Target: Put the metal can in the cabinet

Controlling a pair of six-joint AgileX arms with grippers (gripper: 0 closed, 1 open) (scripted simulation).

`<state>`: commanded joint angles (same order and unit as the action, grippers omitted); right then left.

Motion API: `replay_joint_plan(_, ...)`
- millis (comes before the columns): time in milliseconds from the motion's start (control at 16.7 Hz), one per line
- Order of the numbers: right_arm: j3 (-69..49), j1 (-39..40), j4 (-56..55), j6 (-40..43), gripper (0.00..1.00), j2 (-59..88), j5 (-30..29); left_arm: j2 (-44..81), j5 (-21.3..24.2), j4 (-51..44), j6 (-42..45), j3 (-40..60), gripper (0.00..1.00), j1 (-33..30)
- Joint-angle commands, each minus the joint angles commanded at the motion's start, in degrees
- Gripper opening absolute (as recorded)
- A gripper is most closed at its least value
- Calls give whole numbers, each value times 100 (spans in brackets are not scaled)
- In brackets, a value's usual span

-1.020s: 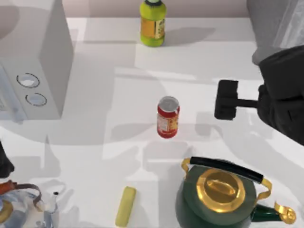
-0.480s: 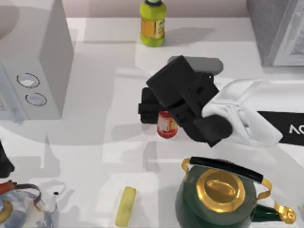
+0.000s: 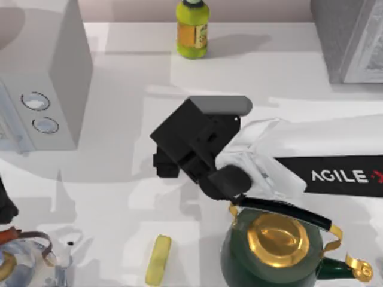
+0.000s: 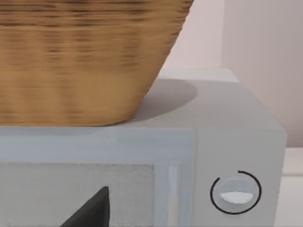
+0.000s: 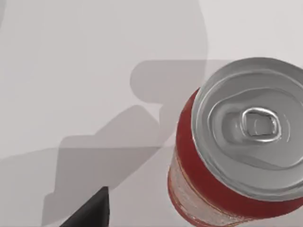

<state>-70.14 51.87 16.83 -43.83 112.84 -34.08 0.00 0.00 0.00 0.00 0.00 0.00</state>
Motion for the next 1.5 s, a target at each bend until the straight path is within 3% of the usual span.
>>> replay_joint_plan(1080, -325, -472, -889, 464, 100, 962, 235, 0, 0, 0, 0, 0, 100, 0)
replay_joint_plan(1500, -325, -472, -889, 464, 47, 962, 235, 0, 0, 0, 0, 0, 100, 0)
